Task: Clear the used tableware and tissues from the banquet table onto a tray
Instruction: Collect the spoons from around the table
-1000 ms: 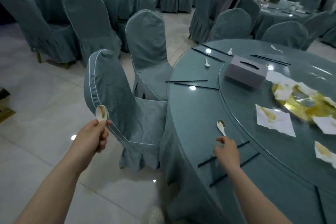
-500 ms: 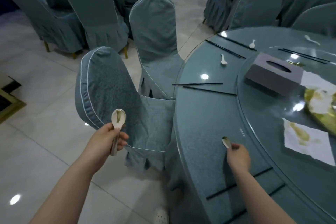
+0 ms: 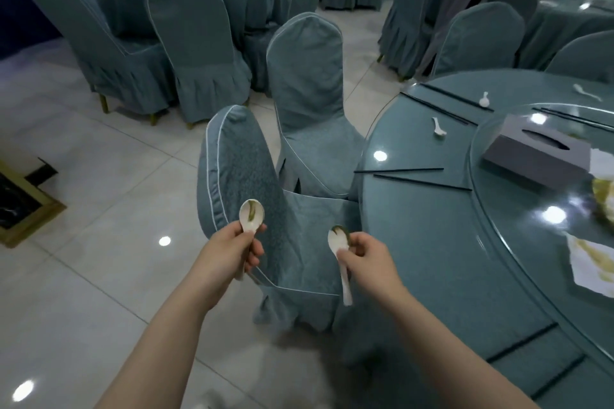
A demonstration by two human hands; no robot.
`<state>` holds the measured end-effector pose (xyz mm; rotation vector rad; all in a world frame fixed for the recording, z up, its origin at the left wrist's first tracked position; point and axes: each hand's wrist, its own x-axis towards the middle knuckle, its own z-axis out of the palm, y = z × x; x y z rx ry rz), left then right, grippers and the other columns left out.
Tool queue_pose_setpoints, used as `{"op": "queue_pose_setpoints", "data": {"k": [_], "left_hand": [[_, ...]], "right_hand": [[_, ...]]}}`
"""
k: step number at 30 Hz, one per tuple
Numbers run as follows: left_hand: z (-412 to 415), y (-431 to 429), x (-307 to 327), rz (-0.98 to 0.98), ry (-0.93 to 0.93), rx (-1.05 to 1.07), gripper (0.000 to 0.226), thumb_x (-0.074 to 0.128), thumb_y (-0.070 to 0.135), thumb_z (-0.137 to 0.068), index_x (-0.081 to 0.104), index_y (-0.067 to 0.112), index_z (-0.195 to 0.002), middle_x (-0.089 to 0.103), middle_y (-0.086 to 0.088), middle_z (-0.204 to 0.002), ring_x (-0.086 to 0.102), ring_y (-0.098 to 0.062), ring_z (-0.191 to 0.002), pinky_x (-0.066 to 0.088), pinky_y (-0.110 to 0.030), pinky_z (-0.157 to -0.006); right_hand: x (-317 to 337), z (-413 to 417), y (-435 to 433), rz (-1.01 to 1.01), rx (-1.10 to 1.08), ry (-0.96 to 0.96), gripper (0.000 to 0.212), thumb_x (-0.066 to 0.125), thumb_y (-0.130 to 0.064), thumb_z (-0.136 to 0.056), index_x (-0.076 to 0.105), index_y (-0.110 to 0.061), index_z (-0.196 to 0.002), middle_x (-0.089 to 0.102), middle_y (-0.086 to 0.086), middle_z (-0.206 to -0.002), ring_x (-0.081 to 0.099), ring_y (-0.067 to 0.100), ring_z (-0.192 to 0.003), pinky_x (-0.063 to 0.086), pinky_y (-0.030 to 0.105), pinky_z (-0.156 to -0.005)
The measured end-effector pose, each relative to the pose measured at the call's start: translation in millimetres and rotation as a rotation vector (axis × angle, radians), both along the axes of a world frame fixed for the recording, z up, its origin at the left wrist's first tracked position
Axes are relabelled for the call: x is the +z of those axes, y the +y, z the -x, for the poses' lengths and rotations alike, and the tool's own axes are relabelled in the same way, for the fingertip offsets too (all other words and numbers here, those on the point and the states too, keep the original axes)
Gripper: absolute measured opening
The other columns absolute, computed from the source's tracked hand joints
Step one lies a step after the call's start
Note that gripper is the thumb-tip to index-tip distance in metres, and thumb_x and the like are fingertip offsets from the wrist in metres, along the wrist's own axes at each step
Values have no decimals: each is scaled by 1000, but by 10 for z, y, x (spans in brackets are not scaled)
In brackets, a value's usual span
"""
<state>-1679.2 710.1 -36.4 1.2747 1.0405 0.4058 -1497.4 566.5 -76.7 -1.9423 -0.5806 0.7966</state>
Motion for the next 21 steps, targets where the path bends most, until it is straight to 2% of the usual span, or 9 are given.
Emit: {"op": "queue_pose_setpoints", "data": {"k": [2,4,7,11,15,18,21], "left_hand": [[160,199,85,-22,-26,-26,26,37,9,-100,62,13,-104,60,2,-58,50,-11,-49,38,-26,-52],[336,408,162,-61,-47,-36,24,38,7,-99,61,12,-106,62,2,-60,52,-11,-51,39,-26,-53],[606,692,247,-83,-76,-29,19,42,5,-98,60,12,-101,68,1,-63,58,-9,-52,46,-24,-53],[964,990,306,-99,-103,-63,15,48,12,-98,62,17,-100,71,-3,-68,61,-8,-54,47,-17,-49],[1253,1314,291,-156,-67,-107,18,48,11,-98,65,16,-99,63,2,-57,53,-4,-45,39,-14,-43],[1392,1550,248,-201,-18,-130,23,42,17,-101,65,17,-97,61,6,-59,50,-7,-50,39,-18,-49],[1486,1802,202,-191,3,-123,28,37,26,-102,61,20,-88,61,7,-61,53,-3,-52,44,-19,-52]], "right_hand": [[229,270,270,-52,36,23,16,65,-13,-80,63,-25,-89,67,3,-72,54,6,-59,43,22,-57],[428,527,555,-107,60,58,17,65,-10,-79,63,-21,-91,71,10,-77,59,10,-61,43,22,-55],[607,929,987,-179,151,124,14,66,-2,-79,60,-11,-88,72,10,-77,66,14,-63,44,16,-49],[680,1437,1512,-262,182,251,11,65,-2,-83,59,2,-90,66,5,-64,62,16,-56,48,24,-52],[677,1813,1961,-297,136,338,6,60,-1,-84,61,-3,-89,67,6,-67,65,20,-57,52,25,-55],[651,1981,2280,-311,79,377,19,59,3,-81,55,-6,-97,67,15,-80,66,23,-59,53,26,-57],[614,2086,2641,-306,58,381,24,60,3,-81,52,-7,-101,67,16,-83,69,26,-63,55,28,-59]]}}
